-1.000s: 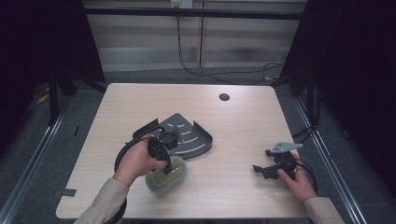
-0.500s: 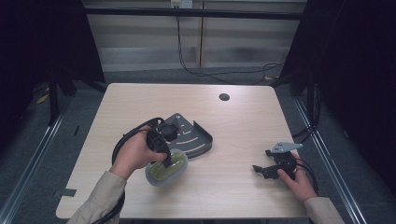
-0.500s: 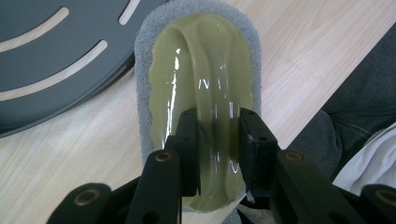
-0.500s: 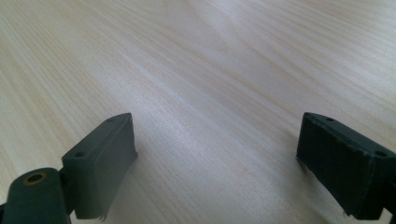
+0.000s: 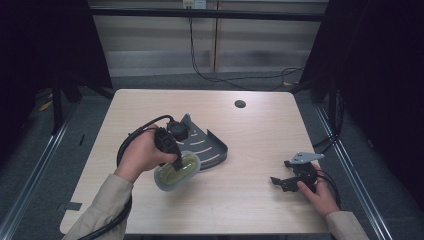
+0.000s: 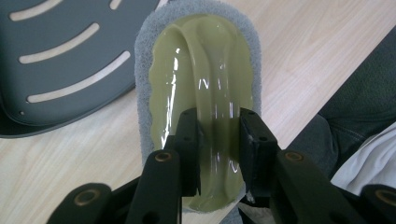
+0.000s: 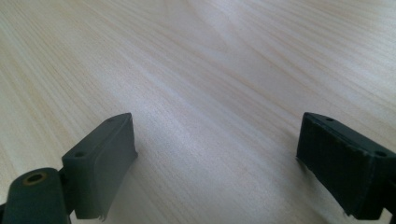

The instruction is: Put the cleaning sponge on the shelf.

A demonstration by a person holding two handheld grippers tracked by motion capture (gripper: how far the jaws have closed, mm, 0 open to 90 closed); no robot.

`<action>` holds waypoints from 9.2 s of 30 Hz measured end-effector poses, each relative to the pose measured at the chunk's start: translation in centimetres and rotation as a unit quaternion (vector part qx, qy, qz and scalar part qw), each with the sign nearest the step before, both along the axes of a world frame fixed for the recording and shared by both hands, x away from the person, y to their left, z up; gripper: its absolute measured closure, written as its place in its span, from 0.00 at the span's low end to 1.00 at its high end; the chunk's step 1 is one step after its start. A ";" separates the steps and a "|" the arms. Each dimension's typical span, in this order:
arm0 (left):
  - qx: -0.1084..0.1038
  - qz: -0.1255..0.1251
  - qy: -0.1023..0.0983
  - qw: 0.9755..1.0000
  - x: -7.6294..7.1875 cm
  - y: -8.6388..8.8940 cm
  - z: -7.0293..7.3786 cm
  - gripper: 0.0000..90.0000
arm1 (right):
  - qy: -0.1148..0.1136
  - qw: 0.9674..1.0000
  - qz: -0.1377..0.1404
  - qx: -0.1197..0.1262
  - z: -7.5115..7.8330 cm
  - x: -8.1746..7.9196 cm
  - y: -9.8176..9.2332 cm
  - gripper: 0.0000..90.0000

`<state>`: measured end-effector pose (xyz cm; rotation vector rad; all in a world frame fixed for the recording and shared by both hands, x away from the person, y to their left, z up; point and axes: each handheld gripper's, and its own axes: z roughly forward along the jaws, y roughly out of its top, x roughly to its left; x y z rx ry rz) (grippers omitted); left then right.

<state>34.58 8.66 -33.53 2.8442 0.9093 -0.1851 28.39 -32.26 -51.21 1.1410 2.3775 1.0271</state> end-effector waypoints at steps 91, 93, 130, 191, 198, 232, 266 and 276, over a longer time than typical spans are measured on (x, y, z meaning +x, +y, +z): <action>-0.004 0.082 -0.036 0.996 10.2 0.7 -0.7 0.79 | 0.000 1.000 0.001 0.000 0.0 0.0 0.0 0.12; -0.002 0.078 -0.039 0.996 10.3 0.6 -0.8 0.79 | 0.001 1.000 0.000 0.000 0.0 0.0 0.0 0.12; 0.012 0.081 -0.038 0.996 12.2 1.4 -4.4 0.79 | 0.000 1.000 0.001 0.000 0.0 0.0 0.0 0.12; 0.010 0.098 -0.045 0.994 13.3 3.6 -8.2 0.78 | 0.001 1.000 -0.001 0.001 0.0 0.0 0.0 0.12; 0.010 0.106 -0.047 0.993 13.3 4.3 -8.4 0.78 | 0.000 1.000 0.000 0.000 0.0 0.0 0.0 0.12; 0.017 0.124 -0.036 0.991 12.8 4.9 -8.5 0.75 | 0.000 1.000 0.000 -0.001 0.0 0.0 0.0 0.12; -0.008 0.155 -0.037 0.987 12.7 4.4 -7.5 0.22 | -0.001 1.000 0.000 -0.001 0.0 0.0 0.0 0.12; -0.015 0.156 -0.037 0.987 12.3 4.6 -7.1 0.21 | -0.002 1.000 -0.001 -0.002 0.0 0.0 0.0 0.12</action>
